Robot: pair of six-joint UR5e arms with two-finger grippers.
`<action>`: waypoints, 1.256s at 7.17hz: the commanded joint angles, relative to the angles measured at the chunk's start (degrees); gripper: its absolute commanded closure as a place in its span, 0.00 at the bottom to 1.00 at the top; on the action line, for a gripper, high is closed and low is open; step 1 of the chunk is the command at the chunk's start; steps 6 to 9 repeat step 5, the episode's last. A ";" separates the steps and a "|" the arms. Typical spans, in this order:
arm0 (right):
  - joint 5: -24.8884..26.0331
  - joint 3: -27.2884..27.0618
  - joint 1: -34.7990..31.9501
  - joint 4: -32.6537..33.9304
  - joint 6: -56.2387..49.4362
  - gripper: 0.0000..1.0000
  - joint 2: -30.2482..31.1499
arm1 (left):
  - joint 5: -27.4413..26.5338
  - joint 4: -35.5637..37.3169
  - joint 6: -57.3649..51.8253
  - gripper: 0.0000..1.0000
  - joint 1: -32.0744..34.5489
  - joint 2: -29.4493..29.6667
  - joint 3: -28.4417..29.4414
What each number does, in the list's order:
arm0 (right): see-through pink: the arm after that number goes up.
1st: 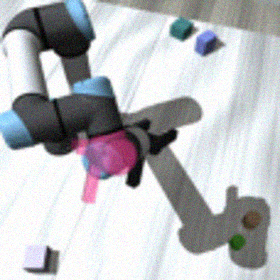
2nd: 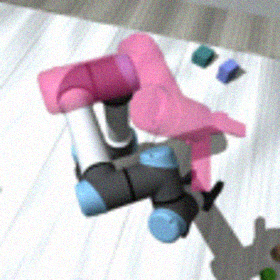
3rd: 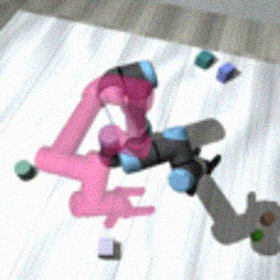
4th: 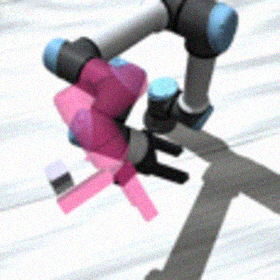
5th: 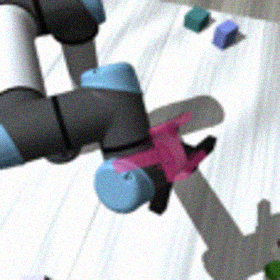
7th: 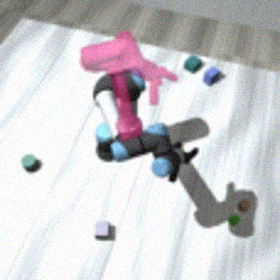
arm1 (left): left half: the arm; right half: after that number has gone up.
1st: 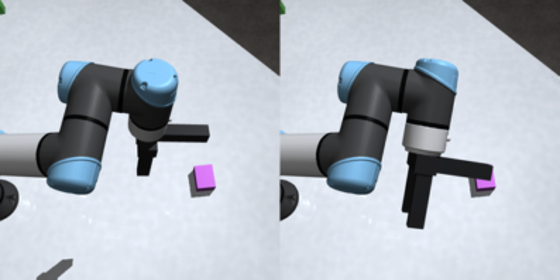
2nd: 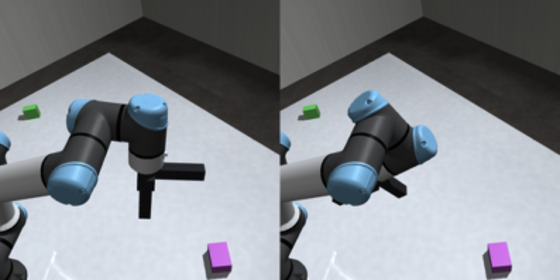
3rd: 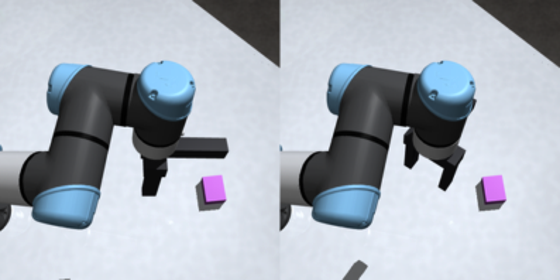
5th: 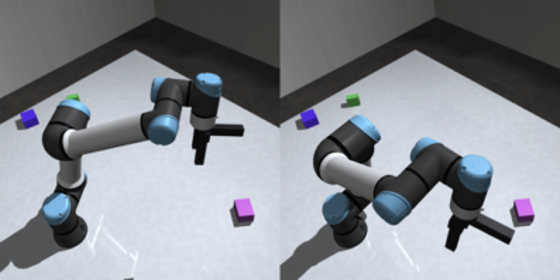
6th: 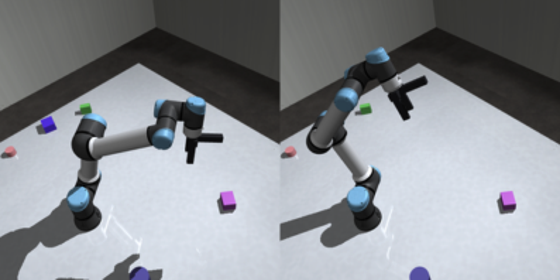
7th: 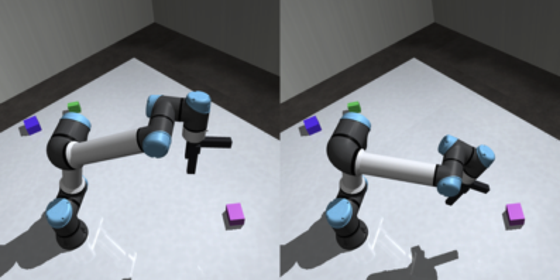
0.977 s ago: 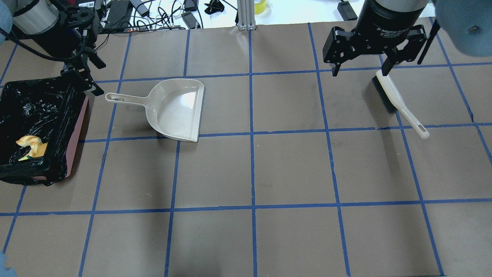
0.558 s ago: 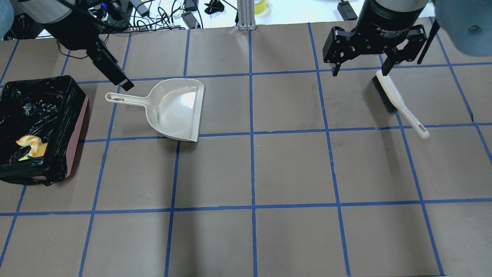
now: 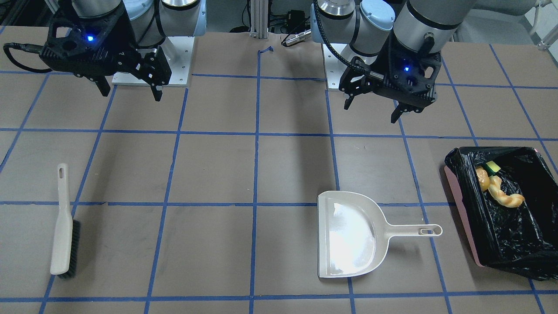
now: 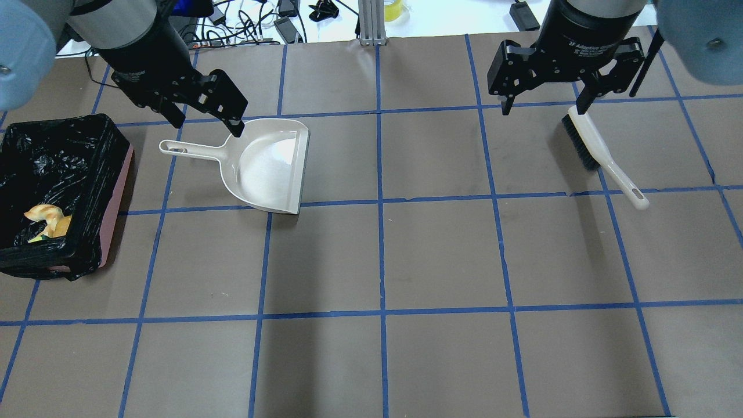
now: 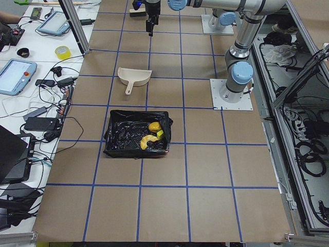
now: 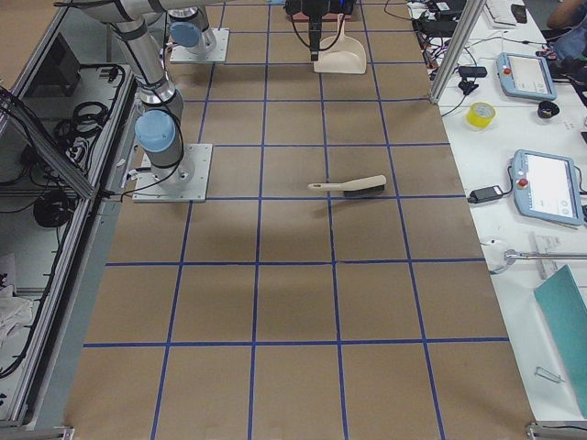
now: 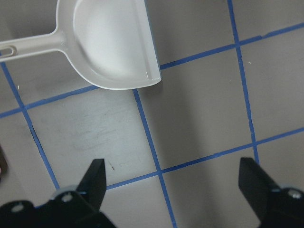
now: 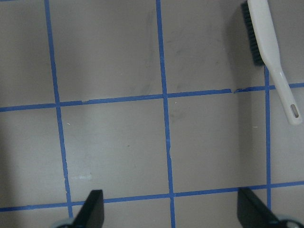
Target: Sweep and dump trash into bin
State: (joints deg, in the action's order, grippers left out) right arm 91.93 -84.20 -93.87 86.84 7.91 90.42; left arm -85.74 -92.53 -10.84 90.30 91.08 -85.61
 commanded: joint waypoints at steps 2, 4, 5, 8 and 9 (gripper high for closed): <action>-0.08 0.00 0.00 0.00 0.00 0.00 -0.07 | -4.79 1.65 6.53 0.00 0.06 -1.68 -0.52; 0.00 0.00 0.00 0.00 0.00 0.00 -0.07 | -3.91 1.74 5.74 0.00 -0.74 -2.21 -2.61; -0.08 0.00 0.00 0.00 0.00 0.00 -0.07 | -4.44 2.08 5.66 0.00 -0.74 -2.91 -4.46; -0.08 0.00 0.00 0.00 0.00 0.00 -0.07 | -4.44 2.08 5.66 0.00 -0.74 -2.91 -4.46; -0.08 0.00 0.00 0.00 0.00 0.00 -0.07 | -4.44 2.08 5.66 0.00 -0.74 -2.91 -4.46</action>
